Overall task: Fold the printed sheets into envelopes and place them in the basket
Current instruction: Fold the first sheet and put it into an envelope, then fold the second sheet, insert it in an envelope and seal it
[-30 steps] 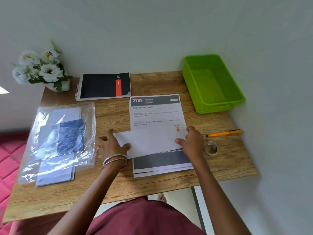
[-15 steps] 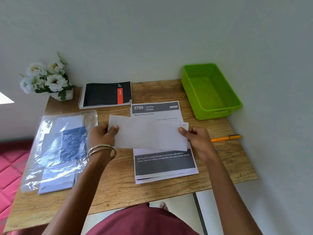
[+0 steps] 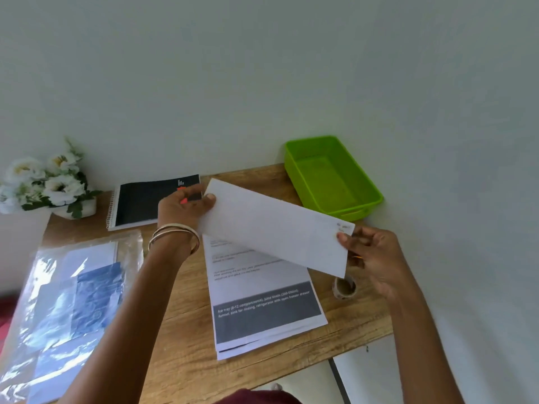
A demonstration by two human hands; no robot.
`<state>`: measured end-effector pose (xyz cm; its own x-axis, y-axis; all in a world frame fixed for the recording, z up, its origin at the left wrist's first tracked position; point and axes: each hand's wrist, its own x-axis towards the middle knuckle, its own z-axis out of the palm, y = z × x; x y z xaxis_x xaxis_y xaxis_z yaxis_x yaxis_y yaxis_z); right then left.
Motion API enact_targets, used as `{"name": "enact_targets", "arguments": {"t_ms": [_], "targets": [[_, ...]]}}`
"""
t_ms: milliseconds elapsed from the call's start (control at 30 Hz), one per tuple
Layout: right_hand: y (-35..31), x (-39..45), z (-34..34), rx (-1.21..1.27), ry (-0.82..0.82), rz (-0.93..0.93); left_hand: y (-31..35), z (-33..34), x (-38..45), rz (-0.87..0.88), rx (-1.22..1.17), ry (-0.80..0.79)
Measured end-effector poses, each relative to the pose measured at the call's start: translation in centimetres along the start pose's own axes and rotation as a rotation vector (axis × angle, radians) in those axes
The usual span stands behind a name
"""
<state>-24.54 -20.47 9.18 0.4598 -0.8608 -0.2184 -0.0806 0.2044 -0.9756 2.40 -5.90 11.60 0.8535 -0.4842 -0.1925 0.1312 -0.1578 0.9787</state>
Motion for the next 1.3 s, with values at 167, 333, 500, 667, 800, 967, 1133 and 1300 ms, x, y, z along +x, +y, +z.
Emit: {"name": "enact_targets", "arguments": {"t_ms": [167,333,500,667,800,967,1133,1300], "targets": [[-1.5,2.3,-2.2,0.154,0.309,-0.098,0.6,3.3,0.6,0.068,-0.029,-0.071],[-1.6,6.8,-2.8,0.211,0.494,-0.047,-1.2,4.9,0.8,0.027,0.135,-0.142],[-0.8,10.0,-2.4,0.128,0.464,0.029,-2.7,5.6,0.7,0.010,0.215,-0.141],[0.1,10.8,-2.9,0.051,0.523,0.019,-4.0,5.6,0.6,-0.011,0.261,-0.129],[0.7,10.1,-2.8,0.073,0.585,0.008,-5.1,5.1,0.6,-0.013,0.325,-0.146],[1.3,7.0,-1.1,-0.228,0.760,-0.172,-6.7,3.0,-0.1,0.069,0.490,-0.118],[4.5,2.6,3.6,-0.449,0.268,-0.214,-8.8,0.8,-1.3,-0.003,0.630,-0.028],[8.9,2.3,7.6,-0.901,0.081,-0.126,-10.1,-0.5,-2.5,-0.189,0.668,0.022]]}}
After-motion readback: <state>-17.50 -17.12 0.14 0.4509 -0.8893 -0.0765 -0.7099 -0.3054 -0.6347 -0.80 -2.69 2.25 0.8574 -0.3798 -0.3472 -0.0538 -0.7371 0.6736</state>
